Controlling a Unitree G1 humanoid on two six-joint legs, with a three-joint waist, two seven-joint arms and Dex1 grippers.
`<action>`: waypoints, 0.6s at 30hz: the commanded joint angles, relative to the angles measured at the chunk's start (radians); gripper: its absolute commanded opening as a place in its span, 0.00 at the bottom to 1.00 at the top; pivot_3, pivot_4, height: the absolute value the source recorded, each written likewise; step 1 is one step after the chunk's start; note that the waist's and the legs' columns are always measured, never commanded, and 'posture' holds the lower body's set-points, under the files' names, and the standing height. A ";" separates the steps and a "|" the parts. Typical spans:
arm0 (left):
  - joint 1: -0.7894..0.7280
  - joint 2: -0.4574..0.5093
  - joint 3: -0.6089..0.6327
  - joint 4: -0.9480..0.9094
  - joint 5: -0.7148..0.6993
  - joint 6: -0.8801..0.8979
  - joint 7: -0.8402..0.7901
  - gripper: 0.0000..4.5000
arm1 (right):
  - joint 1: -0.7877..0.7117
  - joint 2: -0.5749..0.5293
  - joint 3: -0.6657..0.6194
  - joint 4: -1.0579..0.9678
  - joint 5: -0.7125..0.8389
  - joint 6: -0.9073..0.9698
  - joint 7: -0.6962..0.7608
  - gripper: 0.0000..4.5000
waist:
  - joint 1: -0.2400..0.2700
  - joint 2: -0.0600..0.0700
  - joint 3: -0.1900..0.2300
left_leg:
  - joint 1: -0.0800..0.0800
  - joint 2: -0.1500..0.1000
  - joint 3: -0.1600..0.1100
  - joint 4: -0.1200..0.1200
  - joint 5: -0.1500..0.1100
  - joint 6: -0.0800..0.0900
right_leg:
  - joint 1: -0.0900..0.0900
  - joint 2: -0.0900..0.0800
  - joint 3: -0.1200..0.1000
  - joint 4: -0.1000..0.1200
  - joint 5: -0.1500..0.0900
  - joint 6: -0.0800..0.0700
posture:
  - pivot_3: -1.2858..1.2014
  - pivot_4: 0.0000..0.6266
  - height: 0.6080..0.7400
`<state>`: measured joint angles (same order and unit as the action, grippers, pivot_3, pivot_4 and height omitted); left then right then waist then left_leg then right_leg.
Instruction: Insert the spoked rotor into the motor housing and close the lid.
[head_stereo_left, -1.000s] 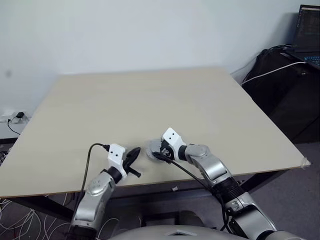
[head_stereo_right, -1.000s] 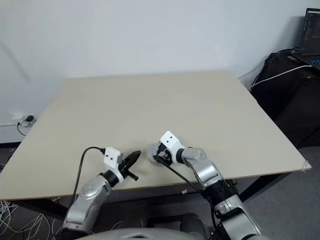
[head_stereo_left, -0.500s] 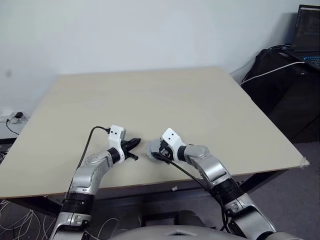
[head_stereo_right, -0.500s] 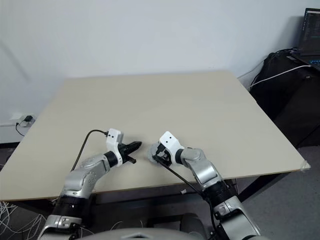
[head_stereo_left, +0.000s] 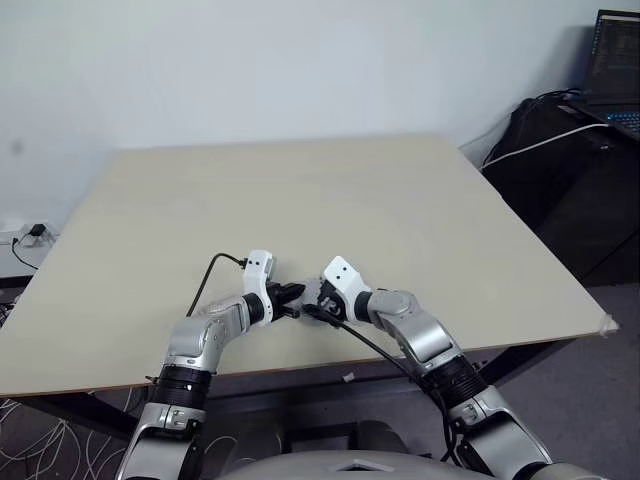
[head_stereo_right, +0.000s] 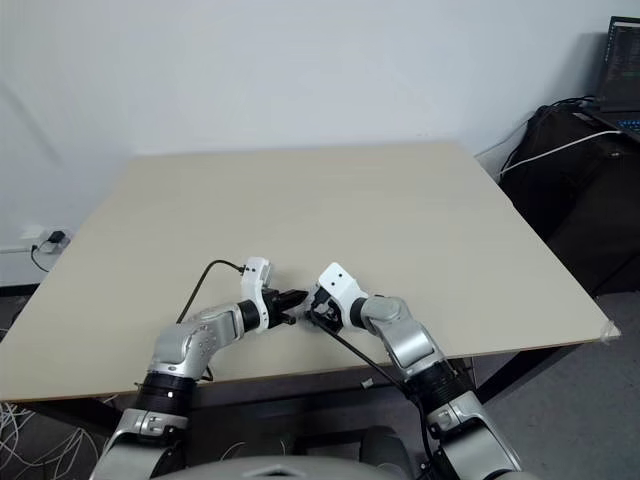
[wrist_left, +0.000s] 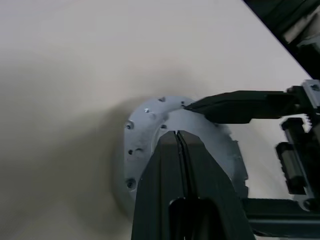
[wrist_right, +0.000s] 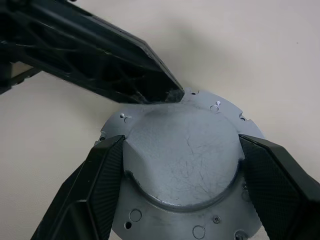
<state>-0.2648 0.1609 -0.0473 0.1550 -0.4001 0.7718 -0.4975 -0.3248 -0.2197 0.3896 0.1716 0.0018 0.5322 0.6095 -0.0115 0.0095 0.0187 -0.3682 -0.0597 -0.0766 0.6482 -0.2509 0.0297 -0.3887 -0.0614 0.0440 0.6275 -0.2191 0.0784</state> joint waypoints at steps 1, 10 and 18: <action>-0.034 0.010 0.013 0.007 0.015 0.006 0.020 0.00 | 0.029 -0.019 0.027 0.043 -0.031 0.051 -0.003 0.72 | 0.000 0.000 0.000 | 0.000 0.000 0.000 0.000 0.000 0.000 | 0.000 0.000 0.000 0.000 0.000 0.000 | 0.52 0.00 1.00; -0.043 0.040 -0.008 0.010 0.021 0.037 0.003 0.00 | 0.036 -0.012 0.025 0.034 -0.026 0.055 -0.009 0.72 | 0.000 0.000 0.000 | 0.000 0.000 0.000 0.000 -0.001 -0.002 | 0.000 0.000 0.000 0.000 0.000 0.000 | 0.52 0.00 1.00; -0.033 0.044 -0.047 -0.005 0.023 0.075 -0.022 0.00 | 0.041 -0.009 0.023 0.024 -0.024 0.060 -0.012 0.72 | 0.000 0.000 0.000 | 0.000 0.000 0.000 -0.001 -0.001 -0.002 | 0.000 0.000 0.000 0.000 0.000 0.000 | 0.52 0.00 1.00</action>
<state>-0.2860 0.2007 -0.0786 0.1670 -0.3796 0.8382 -0.5083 -0.3090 -0.2169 0.3869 0.1550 0.0019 0.5351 0.5961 -0.0111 0.0092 0.0187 -0.3684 -0.0599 -0.0769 0.6477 -0.2522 0.0276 -0.3888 -0.0617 0.0440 0.6272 -0.2195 0.0782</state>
